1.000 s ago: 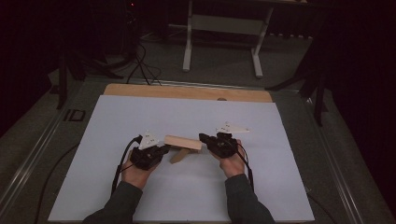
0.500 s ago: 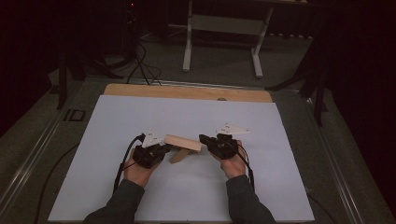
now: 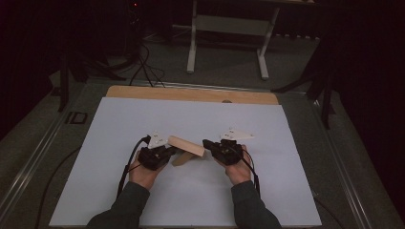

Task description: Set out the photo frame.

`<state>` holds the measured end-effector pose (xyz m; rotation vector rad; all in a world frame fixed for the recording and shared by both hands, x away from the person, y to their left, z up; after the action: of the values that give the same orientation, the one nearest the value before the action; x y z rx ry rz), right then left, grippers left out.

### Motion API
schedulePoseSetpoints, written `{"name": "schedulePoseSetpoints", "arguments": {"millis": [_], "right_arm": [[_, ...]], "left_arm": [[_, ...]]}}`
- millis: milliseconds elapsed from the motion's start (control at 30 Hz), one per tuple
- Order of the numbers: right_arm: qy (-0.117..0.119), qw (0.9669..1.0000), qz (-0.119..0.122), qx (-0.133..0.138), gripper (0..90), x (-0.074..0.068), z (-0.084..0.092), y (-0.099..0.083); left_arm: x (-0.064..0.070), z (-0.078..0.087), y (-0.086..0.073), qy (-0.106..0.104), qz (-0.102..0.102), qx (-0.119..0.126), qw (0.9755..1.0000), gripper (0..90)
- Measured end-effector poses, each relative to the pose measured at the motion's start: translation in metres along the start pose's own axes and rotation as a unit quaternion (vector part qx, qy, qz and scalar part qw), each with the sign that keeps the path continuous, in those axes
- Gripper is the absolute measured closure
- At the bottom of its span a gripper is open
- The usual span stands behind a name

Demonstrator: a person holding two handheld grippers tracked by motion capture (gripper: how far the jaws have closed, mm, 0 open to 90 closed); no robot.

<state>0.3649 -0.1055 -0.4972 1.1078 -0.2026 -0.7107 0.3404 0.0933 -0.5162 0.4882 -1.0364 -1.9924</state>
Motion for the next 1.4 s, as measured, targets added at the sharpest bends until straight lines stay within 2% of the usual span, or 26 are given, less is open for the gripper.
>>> {"name": "schedulePoseSetpoints", "arguments": {"millis": [733, 1400], "right_arm": [[0.0, 0.9999, 0.011, -0.004, 89.6, -0.005, 0.004, -0.003], [0.005, 0.9998, 0.018, -0.007, 89.6, -0.011, 0.002, -0.004]], "left_arm": [[0.015, -0.006, 0.002, -0.015, -0.015, -0.003, 0.9998, 89.5], [0.025, -0.007, 0.005, -0.028, -0.017, 0.001, 0.9995, 89.5]]}}
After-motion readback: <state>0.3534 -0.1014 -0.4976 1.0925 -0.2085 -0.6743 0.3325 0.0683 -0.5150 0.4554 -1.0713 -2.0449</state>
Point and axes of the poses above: each handheld gripper's, and its own axes: z roughly backward along the jaws, y roughly out of its top, x roughly to its right, the point moved 5 cm from there along -z, roughly forward along the jaws, and after that the axes turned 4 degrees about y, right-handed, at the moved point
